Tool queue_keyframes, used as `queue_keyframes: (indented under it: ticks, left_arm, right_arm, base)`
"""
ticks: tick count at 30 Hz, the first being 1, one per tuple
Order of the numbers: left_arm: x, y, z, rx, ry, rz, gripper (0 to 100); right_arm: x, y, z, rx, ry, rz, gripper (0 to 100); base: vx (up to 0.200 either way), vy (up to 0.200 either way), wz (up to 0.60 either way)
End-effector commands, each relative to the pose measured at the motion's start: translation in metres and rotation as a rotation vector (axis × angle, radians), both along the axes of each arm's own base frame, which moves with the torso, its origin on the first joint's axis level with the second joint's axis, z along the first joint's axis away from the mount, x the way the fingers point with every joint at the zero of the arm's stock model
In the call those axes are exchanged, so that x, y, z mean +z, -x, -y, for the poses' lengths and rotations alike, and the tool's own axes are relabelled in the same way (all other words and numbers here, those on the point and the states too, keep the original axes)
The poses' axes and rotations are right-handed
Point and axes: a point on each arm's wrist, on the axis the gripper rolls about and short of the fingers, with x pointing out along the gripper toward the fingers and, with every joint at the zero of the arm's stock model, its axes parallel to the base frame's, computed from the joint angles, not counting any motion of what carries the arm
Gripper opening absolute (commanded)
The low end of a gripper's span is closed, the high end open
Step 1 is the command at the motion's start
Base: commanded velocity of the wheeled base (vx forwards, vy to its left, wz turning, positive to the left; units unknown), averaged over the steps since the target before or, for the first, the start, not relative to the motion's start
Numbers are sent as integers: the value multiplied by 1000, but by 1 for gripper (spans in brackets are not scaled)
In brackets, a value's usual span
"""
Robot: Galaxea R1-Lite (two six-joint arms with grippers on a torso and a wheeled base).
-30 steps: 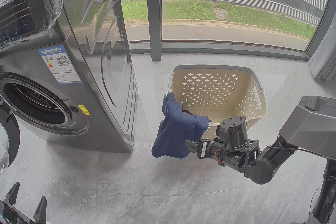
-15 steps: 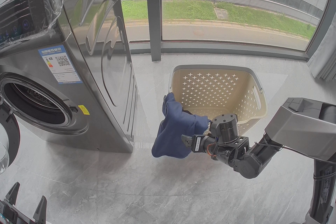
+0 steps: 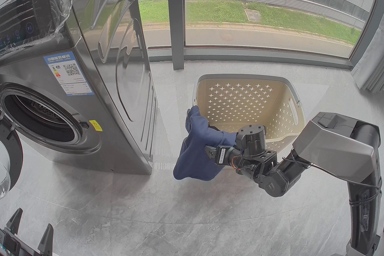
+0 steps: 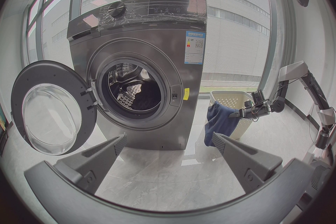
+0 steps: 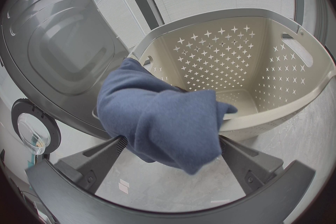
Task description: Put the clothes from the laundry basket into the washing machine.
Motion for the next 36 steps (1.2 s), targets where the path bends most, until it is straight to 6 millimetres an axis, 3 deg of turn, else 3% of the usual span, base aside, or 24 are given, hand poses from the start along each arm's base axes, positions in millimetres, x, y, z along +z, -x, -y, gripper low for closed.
queue_keyframes:
  ticks: [1,8,9,20,23,31,36]
  left_arm:
    - [-3,0,0,-1,2,3,100]
    - [-3,0,0,-1,2,3,100]
    - [-3,0,0,-1,3,3,100]
    - [-3,0,0,-1,3,3,100]
    - [-3,0,0,-1,3,5,100]
    - [-3,0,0,-1,3,3,100]
    - [-3,0,0,-1,3,3,100]
  right_arm:
    - [-4,-4,-3,2,-2,6,100]
    - [-1,-7,-5,3,-11,23,100]
    - [-1,-7,-6,6,-6,25,0]
    - [0,5,-4,20,-7,34,0]
    - [14,17,-2,30,-19,49,0]
    - [59,69,14,81,-52,95,0]
    - [88,125,39,149,-52,104,0]
  base:
    - [0,0,0]
    - [0,0,0]
    - [0,0,0]
    - [0,0,0]
    - [0,0,0]
    - [0,0,0]
    - [0,0,0]
